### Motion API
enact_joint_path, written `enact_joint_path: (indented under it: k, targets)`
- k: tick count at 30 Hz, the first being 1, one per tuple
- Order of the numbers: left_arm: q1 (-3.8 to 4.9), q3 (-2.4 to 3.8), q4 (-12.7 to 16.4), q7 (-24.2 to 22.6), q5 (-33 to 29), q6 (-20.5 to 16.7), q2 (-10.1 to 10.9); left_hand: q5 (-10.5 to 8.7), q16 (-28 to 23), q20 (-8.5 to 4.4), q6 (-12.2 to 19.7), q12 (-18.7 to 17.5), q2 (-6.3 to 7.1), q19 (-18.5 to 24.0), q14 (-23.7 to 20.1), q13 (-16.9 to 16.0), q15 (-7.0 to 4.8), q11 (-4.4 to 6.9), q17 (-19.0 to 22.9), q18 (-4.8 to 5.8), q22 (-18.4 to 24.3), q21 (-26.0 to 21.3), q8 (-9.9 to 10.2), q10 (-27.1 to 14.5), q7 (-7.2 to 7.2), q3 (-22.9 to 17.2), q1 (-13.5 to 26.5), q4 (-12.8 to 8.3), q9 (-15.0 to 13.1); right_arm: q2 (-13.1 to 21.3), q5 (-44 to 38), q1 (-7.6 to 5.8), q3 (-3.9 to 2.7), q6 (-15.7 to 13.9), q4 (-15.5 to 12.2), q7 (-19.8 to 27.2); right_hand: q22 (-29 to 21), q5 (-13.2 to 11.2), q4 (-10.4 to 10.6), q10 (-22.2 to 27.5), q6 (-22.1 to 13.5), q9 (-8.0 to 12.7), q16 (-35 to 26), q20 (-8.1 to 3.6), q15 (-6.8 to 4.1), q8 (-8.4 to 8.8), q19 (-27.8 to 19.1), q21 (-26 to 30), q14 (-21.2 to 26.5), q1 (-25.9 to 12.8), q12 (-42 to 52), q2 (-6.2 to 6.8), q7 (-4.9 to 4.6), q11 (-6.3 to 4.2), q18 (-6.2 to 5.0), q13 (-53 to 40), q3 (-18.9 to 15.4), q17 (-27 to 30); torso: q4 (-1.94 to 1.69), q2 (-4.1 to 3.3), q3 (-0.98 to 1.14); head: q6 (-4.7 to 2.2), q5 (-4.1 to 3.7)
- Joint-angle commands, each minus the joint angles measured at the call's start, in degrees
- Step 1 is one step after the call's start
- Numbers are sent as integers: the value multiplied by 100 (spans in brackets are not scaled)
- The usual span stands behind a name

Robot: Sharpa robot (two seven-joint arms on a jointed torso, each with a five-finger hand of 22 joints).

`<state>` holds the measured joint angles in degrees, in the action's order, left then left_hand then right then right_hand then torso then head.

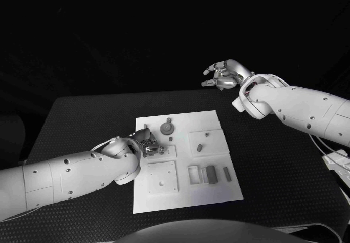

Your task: Assemble the parts on the task board

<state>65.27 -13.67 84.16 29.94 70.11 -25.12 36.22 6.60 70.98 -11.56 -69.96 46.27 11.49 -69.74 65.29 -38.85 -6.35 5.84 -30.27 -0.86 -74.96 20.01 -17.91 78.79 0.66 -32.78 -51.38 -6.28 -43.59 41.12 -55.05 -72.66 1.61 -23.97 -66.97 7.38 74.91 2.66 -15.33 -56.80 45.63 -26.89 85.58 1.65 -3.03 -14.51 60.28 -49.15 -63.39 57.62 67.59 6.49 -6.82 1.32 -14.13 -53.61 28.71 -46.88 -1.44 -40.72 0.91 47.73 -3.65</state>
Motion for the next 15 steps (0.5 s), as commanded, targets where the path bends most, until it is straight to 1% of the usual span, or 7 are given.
enact_joint_path:
  k: [1, 6, 8, 9, 11, 13, 15]
  targets:
    - [-26, -10, 23, -82, -115, 119, -26, -16, 23, -32, 41, -18, 69, -9, -35, 8, -9, -27, 9, -17, -112, -35, 23, -19, -4, 0, 15, 81, -8, 6, -10, 6, -2, 64, -12, 25, 98, 23, 34, 443, 280, 8, -17, -13, -11, 15, -36, 20, 40, -44, 39, 3, -267, 174, -87, 6, 5, 10, -1, -1, -4, -7, -1]
    - [-27, -9, 23, -102, -148, 159, -22, -10, 26, -34, 45, -17, 121, -7, -42, 9, -10, -28, 15, -15, -112, -43, 26, -26, -3, -3, 25, 151, -11, 11, -10, 9, -2, 70, -13, 23, 98, 23, 36, 443, 277, 9, -17, -13, -10, 16, -36, 20, 40, -45, 39, 3, -267, 174, -87, 6, 6, 10, -3, -2, -4, -4, -5]
    - [-28, -9, 25, -116, -165, 173, -21, 119, 32, -36, 51, -15, 162, -5, -51, 9, -12, -30, 22, -13, -115, -50, 30, -33, -1, -8, 12, 202, -16, 14, -10, 11, -2, 77, -15, 22, 98, 23, 36, 443, 276, 9, -17, -13, -10, 17, -36, 20, 41, -46, 39, 4, -268, 174, -87, 7, 6, 10, -4, -1, -6, -3, -4]
    - [-28, -9, 26, -119, -172, 176, -21, 201, 36, -37, 53, -11, 160, -5, -55, 7, -13, -30, 24, -11, -118, -50, 31, -35, 1, -4, -7, 212, -20, 16, -10, 11, -2, 78, -15, 22, 98, 23, 37, 443, 275, 9, -17, -13, -10, 17, -36, 20, 41, -46, 40, 4, -268, 174, -87, 7, 6, 10, -3, -1, -6, -1, -3]
    - [-29, -9, 28, -124, -190, 187, -21, 384, 46, -37, 55, -5, 139, -2, -59, 5, -13, -30, 28, -6, -121, -52, 30, -40, 5, 16, -42, 205, -28, 16, -10, 13, -2, 79, -15, 21, 98, 23, 38, 443, 274, 10, -17, -13, -10, 18, -36, 20, 41, -47, 40, 4, -268, 175, -87, 7, 6, 10, -3, -1, -6, 1, -4]
    - [-30, -9, 26, -133, -222, 204, -22, 645, 56, -38, 55, 0, 104, 1, -65, 3, -12, -33, 34, -1, -124, -51, 29, -45, 4, 52, -83, 165, -37, 16, -10, 15, -2, 81, -15, 21, 98, 23, 38, 443, 273, 10, -17, -13, -10, 18, -36, 21, 41, -47, 40, 5, -268, 175, -87, 7, 6, 10, -3, -1, -6, 3, -4]
    - [-30, -9, 22, -135, -236, 208, -22, 803, 63, -39, 57, 4, 68, 4, -71, 3, -12, -32, 40, 2, -124, -51, 31, -51, 6, 87, -112, 123, -43, 15, -10, 17, -2, 83, -12, 21, 98, 23, 39, 443, 272, 10, -17, -13, -9, 19, -36, 21, 40, -49, 40, 5, -269, 175, -87, 8, 6, 11, -1, 0, -6, -1, -3]
